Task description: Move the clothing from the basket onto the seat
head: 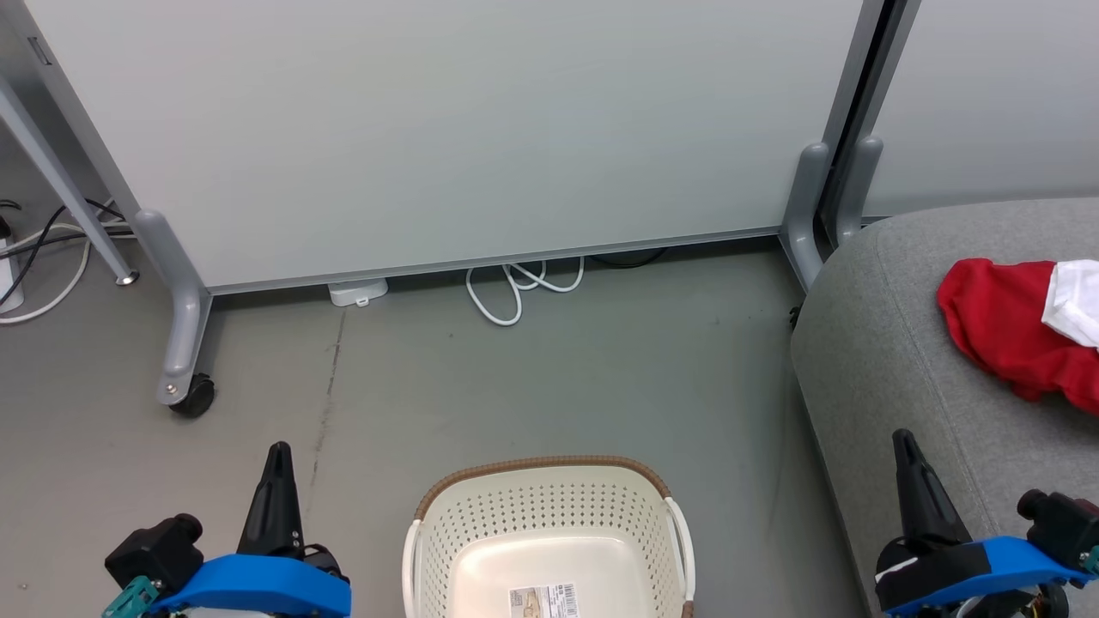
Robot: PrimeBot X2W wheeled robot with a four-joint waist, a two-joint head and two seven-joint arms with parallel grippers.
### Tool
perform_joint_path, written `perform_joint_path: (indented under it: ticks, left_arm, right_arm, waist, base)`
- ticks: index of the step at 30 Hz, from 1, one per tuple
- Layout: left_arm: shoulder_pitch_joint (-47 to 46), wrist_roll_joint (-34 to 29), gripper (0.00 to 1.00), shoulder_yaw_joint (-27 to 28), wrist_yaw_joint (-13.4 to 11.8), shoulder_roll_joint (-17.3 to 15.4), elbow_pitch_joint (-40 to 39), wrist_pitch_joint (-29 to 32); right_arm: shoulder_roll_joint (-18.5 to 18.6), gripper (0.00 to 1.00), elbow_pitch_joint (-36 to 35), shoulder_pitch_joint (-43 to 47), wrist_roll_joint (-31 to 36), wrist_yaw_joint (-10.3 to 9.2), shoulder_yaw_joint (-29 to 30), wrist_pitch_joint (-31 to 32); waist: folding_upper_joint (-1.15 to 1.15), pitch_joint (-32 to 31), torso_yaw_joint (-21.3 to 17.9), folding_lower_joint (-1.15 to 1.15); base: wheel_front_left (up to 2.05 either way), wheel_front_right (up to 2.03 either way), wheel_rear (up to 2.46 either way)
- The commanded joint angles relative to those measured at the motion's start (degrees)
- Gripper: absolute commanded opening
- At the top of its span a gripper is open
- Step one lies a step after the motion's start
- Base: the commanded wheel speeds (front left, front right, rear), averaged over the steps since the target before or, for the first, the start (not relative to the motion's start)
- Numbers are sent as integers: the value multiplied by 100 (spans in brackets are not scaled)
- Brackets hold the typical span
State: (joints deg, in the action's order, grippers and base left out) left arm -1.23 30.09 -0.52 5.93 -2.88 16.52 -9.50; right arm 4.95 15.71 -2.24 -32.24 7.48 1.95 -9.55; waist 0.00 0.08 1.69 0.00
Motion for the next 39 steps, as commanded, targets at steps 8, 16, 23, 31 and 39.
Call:
perform_joint_path:
  ticks: [8,16,23,31,39]
  left_arm:
    - [-220,858,0,128,35,-2,-129,211]
    - [-259,1511,0,199,53,-2,-147,382]
    - [-294,2041,0,262,65,-2,-162,520]
    - [-334,2597,0,319,79,-2,-177,665]
    - [-357,3118,0,377,93,-2,-188,801]
  right_arm:
    - [-25,0,-116,-188,-852,1,76,217]
    - [-46,0,-127,-219,-1478,1,124,390]
    - [-64,0,-137,-248,-1987,1,162,524]
    - [-84,0,-144,-277,-2524,2,202,671]
    - [-103,0,-152,-302,-3023,2,242,806]
  waist:
    - [0,1,-14,0]
    - [0,2,-26,0]
    - [0,2,-38,0]
    - [0,3,-50,0]
    - [0,4,-63,0]
  base:
    - [0,0,0]
    - [0,0,0]
    - [0,0,0]
    - [0,0,0]
    - [0,0,0]
